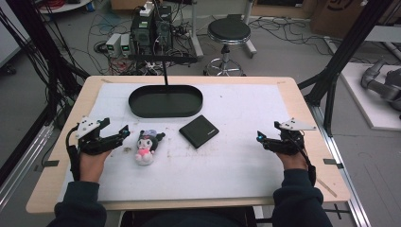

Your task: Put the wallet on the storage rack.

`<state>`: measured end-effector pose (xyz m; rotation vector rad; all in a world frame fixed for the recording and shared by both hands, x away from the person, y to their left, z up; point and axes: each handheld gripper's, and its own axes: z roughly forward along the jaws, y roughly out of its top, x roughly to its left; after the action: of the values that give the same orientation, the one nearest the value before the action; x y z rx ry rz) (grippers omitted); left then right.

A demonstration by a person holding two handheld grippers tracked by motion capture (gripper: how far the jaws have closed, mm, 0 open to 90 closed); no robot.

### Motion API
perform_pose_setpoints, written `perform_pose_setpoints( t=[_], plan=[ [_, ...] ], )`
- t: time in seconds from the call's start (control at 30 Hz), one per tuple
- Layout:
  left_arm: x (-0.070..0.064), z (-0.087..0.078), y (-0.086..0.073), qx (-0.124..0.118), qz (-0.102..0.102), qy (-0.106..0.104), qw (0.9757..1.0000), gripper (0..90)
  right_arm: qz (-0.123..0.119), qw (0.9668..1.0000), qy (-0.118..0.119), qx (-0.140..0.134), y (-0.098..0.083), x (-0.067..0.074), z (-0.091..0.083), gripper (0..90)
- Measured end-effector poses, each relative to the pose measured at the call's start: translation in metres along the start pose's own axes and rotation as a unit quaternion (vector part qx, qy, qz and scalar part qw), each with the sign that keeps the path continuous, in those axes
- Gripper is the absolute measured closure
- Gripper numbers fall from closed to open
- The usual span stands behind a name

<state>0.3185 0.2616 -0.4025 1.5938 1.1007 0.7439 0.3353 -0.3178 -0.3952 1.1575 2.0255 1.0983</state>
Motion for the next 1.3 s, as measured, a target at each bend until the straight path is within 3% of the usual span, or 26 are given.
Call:
perform_pose_setpoints(
  t=[0.2,0.33,0.4,0.57,0.7,0.8,0.97,1.1,1.3],
  plan=[
    [0.002,0.001,-0.001,0.0,-0.007,0.006,1.0,20.1,0.003,1.0,-0.001,0.0,-0.001,0.0,0.001,21.6],
    [0.004,0.004,-0.001,0.003,-0.011,0.011,0.9999,20.2,-0.008,0.9999,0.003,0.006,-0.001,0.004,0.007,21.6],
    [0.003,0.004,-0.001,0.003,-0.01,0.01,0.9999,20.2,-0.021,0.9997,0.005,0.015,-0.002,0.009,0.009,21.6],
    [0.002,0.003,-0.001,0.001,-0.003,0.009,1.0,20.5,-0.031,0.9994,0.013,0.005,0.0,0.019,0.012,21.6],
    [0.004,0.001,-0.002,0.002,-0.003,0.009,1.0,20.6,-0.046,0.9985,0.027,0.006,0.005,0.031,0.02,21.7],
    [0.005,-0.002,-0.003,-0.001,-0.006,0.011,0.9999,20.6,-0.045,0.9979,0.047,0.003,0.009,0.04,0.025,21.7],
    [0.007,0.0,-0.003,0.001,-0.008,0.011,0.9999,20.7,-0.065,0.9945,0.082,0.001,0.021,0.062,0.037,21.7],
    [0.007,0.003,-0.004,0.004,-0.006,0.007,0.9999,20.8,-0.092,0.991,0.096,0.015,0.032,0.086,0.061,21.7],
    [0.01,0.004,-0.006,0.007,-0.01,0.009,0.9999,20.9,-0.128,0.9824,0.131,0.032,0.04,0.127,0.094,21.7]
  ],
)
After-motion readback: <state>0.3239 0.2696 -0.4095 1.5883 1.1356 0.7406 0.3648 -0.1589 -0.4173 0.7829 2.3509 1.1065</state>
